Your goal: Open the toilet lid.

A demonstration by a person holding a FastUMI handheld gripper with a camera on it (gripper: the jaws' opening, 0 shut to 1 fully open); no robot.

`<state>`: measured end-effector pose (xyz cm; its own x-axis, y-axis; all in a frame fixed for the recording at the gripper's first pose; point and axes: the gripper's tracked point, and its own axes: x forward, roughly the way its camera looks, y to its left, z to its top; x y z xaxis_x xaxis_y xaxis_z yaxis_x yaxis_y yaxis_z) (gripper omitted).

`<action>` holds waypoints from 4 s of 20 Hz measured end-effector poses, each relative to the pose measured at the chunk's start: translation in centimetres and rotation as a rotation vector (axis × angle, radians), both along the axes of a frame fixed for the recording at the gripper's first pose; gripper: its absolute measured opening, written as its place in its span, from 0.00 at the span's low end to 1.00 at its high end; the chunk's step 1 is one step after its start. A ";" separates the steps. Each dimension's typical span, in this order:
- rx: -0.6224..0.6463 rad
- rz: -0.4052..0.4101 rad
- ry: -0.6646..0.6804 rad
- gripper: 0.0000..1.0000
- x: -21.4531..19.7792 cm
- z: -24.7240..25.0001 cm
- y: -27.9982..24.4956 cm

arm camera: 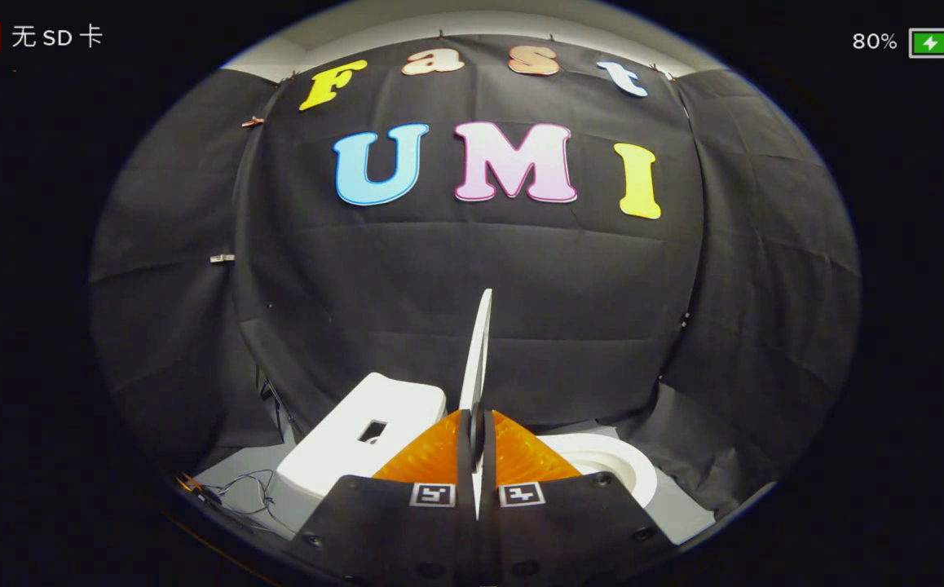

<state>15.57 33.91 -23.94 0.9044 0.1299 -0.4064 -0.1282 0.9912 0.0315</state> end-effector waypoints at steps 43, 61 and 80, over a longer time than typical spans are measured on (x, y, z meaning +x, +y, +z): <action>-0.002 0.158 -0.170 0.98 -7.6 9.8 4.7; 0.031 0.093 -0.265 0.98 -9.1 18.7 -9.6; -0.007 -0.127 -0.361 0.98 -11.3 21.3 -24.2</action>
